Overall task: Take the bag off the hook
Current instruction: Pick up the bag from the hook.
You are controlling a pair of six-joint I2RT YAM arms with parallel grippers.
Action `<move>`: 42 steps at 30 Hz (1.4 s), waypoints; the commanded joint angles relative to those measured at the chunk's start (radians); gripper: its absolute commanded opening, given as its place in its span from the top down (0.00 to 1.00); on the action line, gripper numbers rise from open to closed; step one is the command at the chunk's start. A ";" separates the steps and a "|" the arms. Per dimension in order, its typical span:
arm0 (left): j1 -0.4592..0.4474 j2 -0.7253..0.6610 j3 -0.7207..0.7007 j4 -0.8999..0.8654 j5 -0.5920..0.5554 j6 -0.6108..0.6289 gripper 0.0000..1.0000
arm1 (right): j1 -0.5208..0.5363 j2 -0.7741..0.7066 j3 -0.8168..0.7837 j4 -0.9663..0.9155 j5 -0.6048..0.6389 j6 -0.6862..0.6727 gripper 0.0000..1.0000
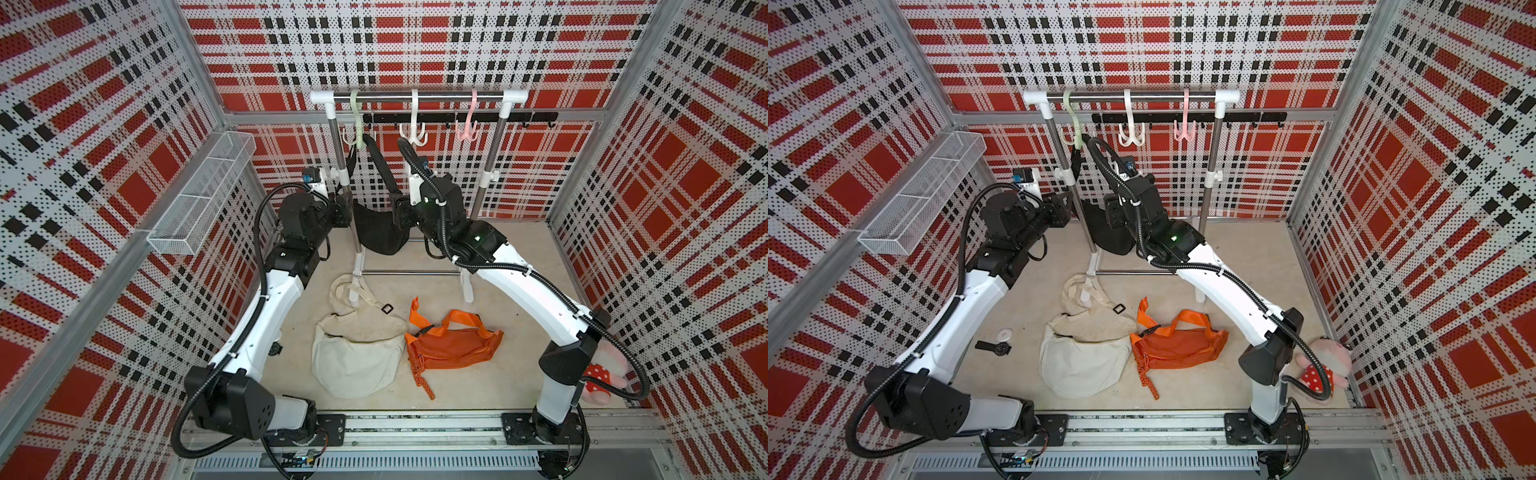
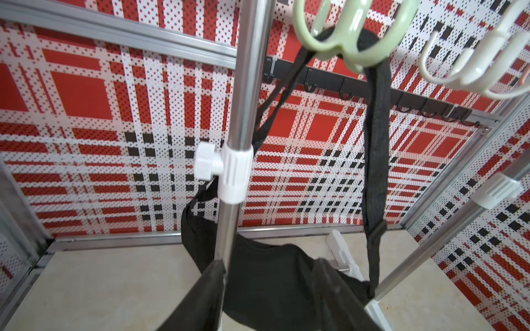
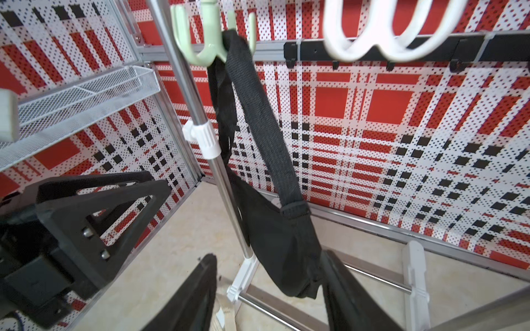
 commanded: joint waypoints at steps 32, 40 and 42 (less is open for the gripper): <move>0.051 0.292 0.270 0.212 0.215 -0.047 0.52 | -0.113 0.265 0.011 0.409 -0.211 -0.230 0.43; 0.051 0.291 0.273 0.213 0.206 -0.045 0.52 | -0.113 0.296 0.016 0.477 -0.229 -0.262 0.54; 0.052 0.288 0.272 0.211 0.201 -0.044 0.52 | -0.113 0.300 0.022 0.481 -0.230 -0.263 0.61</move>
